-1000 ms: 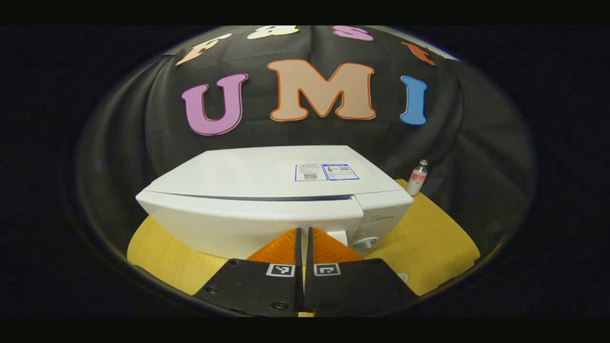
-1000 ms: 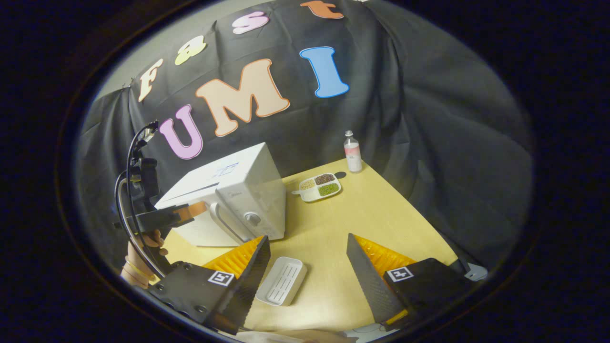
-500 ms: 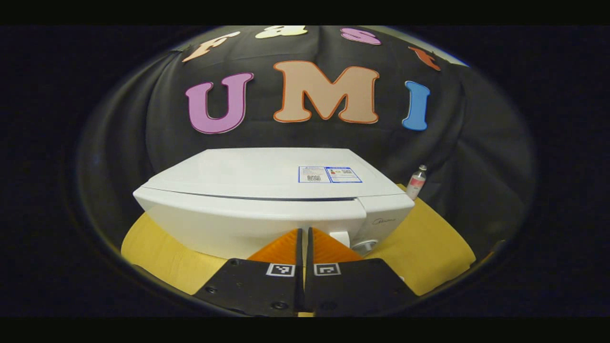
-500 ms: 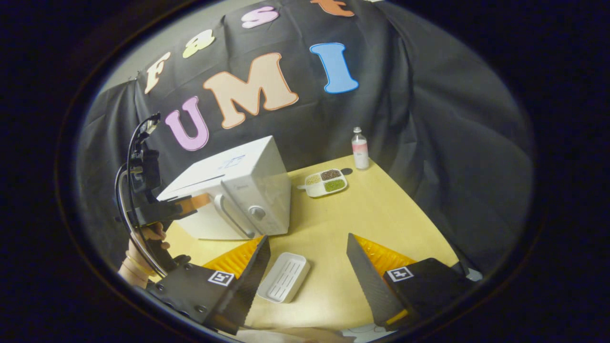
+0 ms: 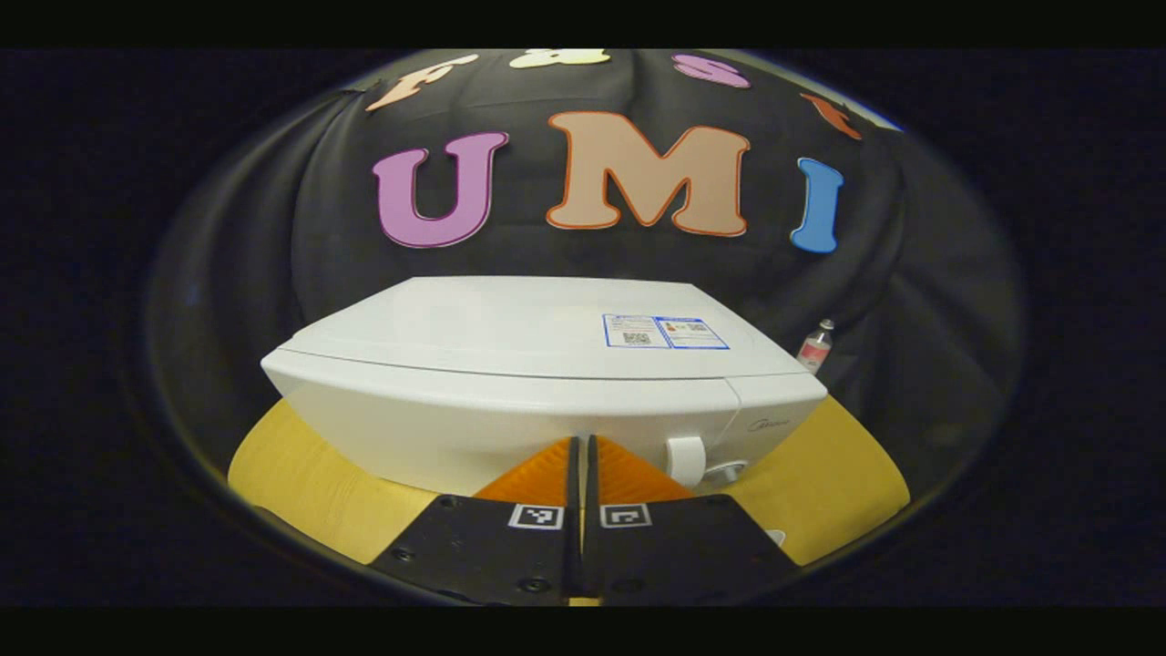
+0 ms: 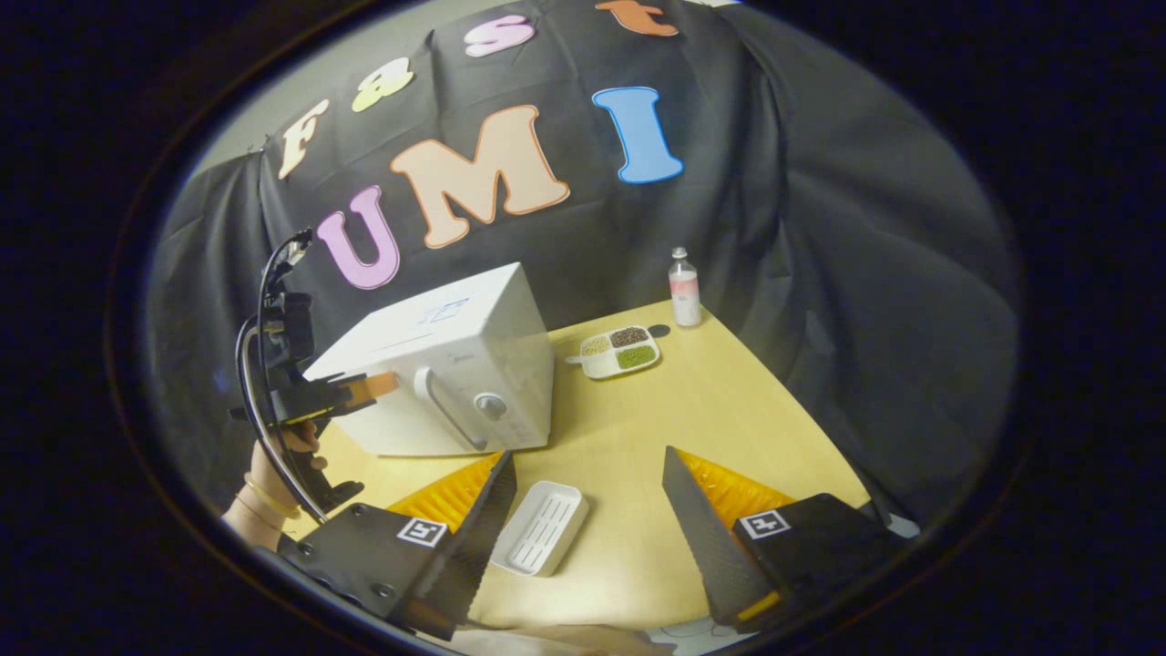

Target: Open the microwave oven with the left hand, put the food in, and close the microwave oven.

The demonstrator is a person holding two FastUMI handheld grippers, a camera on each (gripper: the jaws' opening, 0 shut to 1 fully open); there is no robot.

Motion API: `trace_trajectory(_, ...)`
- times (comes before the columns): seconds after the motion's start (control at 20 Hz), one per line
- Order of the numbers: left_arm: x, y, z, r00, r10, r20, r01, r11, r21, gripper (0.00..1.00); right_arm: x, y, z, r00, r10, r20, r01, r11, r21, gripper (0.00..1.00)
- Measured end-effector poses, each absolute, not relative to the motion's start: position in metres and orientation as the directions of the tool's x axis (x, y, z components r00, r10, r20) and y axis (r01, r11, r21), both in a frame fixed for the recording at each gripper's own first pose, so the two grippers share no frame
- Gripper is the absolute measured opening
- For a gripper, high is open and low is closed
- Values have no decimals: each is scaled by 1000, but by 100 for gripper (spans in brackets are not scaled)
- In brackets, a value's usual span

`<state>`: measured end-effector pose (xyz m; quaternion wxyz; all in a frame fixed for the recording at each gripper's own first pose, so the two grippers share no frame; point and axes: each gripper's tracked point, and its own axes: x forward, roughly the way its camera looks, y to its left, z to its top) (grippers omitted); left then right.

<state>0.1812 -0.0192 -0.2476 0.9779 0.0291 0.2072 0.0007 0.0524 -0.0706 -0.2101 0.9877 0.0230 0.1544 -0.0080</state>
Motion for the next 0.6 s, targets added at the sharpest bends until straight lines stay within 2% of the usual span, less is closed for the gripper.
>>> trace_trajectory(0.1, 176, -24, -246, 914, -8, -405, 22, 999, 30, 1, 51, -73, -210, 952, -11, -306, 24, 999, 39, 100)
trace_trajectory(0.15, 170, -27, -247, 911, -25, -411, 31, 999, 8, 0, 50, -73, -210, 952, -8, -307, 22, 999, 41, 92)
trace_trajectory(0.2, 163, -27, -249, 905, -32, -425, 32, 999, -7, 13, 50, -73, -210, 951, -7, -310, 22, 999, 44, 92)
trace_trajectory(0.25, 154, -25, -249, 902, -31, -431, 26, 1000, -17, 2, 50, -73, -212, 950, -4, -312, 20, 999, 48, 92)
trace_trajectory(0.3, 146, -26, -246, 902, -39, -430, 28, 999, -33, 12, 51, -73, -211, 951, -1, -310, 18, 998, 53, 92)
trace_trajectory(0.4, 128, -21, -237, 909, -33, -416, 18, 999, -40, 20, 52, -73, -210, 951, 6, -309, 11, 998, 55, 92)
trace_trajectory(0.45, 118, -17, -232, 912, -20, -410, 8, 999, -31, 29, 53, -72, -211, 949, 11, -314, 6, 999, 53, 92)
trace_trajectory(0.5, 109, -10, -225, 916, -1, -402, -6, 1000, -15, 24, 53, -69, -210, 949, 18, -316, -2, 999, 52, 92)
trace_trajectory(0.55, 97, 0, -218, 916, 31, -400, -28, 1000, 11, 24, 53, -67, -209, 948, 28, -318, -13, 999, 50, 92)
trace_trajectory(0.6, 85, 9, -210, 919, 63, -389, -52, 998, 39, 31, 54, -65, -208, 947, 32, -319, -19, 999, 44, 92)
